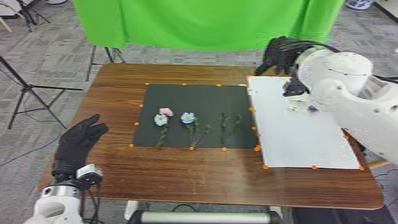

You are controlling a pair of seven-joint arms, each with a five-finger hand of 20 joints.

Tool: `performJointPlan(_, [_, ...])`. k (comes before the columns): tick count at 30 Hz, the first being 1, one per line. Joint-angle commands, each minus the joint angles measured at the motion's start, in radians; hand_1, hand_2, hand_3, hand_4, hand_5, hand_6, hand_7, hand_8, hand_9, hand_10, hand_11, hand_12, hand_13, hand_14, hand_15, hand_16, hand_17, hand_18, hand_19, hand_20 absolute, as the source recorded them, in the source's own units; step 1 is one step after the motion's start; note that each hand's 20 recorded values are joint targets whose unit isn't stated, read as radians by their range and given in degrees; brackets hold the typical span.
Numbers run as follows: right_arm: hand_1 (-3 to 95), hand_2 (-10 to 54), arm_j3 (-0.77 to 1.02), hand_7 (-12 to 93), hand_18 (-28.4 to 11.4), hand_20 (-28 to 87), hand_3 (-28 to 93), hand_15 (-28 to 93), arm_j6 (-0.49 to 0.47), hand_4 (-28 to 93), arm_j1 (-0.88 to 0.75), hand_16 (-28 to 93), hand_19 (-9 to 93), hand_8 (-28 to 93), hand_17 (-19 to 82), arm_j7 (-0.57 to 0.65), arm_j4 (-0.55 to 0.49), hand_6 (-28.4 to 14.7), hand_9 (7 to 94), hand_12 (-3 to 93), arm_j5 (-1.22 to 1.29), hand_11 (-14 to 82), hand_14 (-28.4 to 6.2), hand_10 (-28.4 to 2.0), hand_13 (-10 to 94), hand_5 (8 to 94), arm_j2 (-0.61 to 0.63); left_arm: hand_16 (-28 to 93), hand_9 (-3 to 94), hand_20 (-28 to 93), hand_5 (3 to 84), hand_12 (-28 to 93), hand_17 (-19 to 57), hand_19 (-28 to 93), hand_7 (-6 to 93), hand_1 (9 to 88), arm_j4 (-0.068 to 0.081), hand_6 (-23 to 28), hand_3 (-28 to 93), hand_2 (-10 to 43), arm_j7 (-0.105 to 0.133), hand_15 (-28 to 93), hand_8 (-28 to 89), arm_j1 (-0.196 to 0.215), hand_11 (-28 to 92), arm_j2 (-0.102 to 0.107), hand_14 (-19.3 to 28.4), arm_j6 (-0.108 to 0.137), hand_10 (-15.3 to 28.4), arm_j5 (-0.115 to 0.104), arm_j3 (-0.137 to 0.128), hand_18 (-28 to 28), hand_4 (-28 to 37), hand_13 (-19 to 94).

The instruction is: Arrange flowers

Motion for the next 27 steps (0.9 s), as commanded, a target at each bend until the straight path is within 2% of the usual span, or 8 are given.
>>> performJointPlan(1, [30.2, -9.5, 0.053, 17, -16.3, 54, 68, 64, 0.021, -15, -0.135, 27, 93, -7, 56, 0.044, 0.017, -0.1, 62.5, 21.5, 0.016, 14.5, -5.2, -15.1, 83, 55.7, 0.087, 1, 50.6, 18, 50.1, 14, 5.6, 10, 17.1, 23.4, 0.002, 0.3, 73, -8.2, -0.006, 20, -8, 0.011, 21, -0.01, 15.8, -0.017, 12.2, 0.0, -0.001, 12.4, -24.7, 39])
performJointPlan(7, [31.1, -9.5, 0.058, 17, -16.5, 55, 68, 64, 0.038, -15, -0.169, 27, 93, -8, 56, 0.055, 0.054, 1.1, 63.8, 21.4, 0.021, 15.3, -5.4, -14.4, 84, 57.4, 0.065, 1, 50.5, 18, 50.2, 14, 5.6, 10, 17.2, 23.2, 0.008, 0.2, 73, -8.3, -0.01, 20, -8, -0.001, 21, -0.008, 15.8, -0.027, 12.4, 0.003, 0.009, 12.4, -24.7, 39])
performJointPlan(12, [31.5, -9.5, 0.044, 18, -16.6, 55, 68, 64, 0.039, -15, -0.189, 27, 93, -8, 56, 0.063, 0.095, 1.4, 65.0, 21.5, 0.01, 15.9, -5.3, -14.4, 84, 58.4, 0.054, 1, 50.6, 18, 50.0, 14, 5.5, 10, 17.3, 23.2, 0.005, 0.1, 73, -8.0, -0.01, 20, -8, 0.004, 21, -0.009, 15.8, -0.026, 12.3, 0.002, 0.007, 12.5, -24.8, 39])
performJointPlan(18, [31.7, -9.5, 0.108, 18, -16.8, 55, 69, 64, 0.034, -15, -0.287, 27, 93, -9, 57, 0.076, 0.122, 1.5, 65.4, 21.4, 0.008, 16.2, -5.1, -14.4, 84, 58.9, 0.056, 1, 50.6, 18, 50.1, 14, 5.5, 10, 17.4, 23.3, 0.0, 0.0, 73, -7.8, -0.007, 20, -8, 0.021, 21, -0.02, 15.8, -0.024, 12.2, -0.003, 0.005, 12.5, -24.8, 39])
performJointPlan(23, [32.3, -9.5, 0.17, 19, -16.6, 55, 69, 64, 0.001, -15, -0.363, 27, 93, -9, 57, 0.11, 0.136, 1.6, 65.9, 21.3, 0.019, 16.5, -5.2, -14.2, 84, 59.5, 0.05, 1, 50.7, 18, 50.1, 14, 5.5, 10, 17.3, 23.2, -0.001, 0.0, 73, -7.6, -0.006, 20, -8, 0.02, 21, -0.024, 15.9, -0.027, 12.3, -0.002, 0.006, 12.5, -24.8, 39])
performJointPlan(27, [35.2, -9.5, 0.189, 20, -16.5, 55, 69, 64, 0.018, -15, -0.415, 27, 93, -9, 57, 0.109, 0.134, 2.4, 67.0, 21.9, 0.015, 18.2, -5.1, -14.2, 84, 60.1, 0.052, 1, 50.7, 18, 50.2, 14, 5.5, 10, 17.3, 23.2, 0.0, 0.0, 73, -7.6, -0.008, 20, -8, 0.019, 21, -0.024, 15.8, -0.027, 12.5, -0.005, 0.006, 12.5, -24.8, 39])
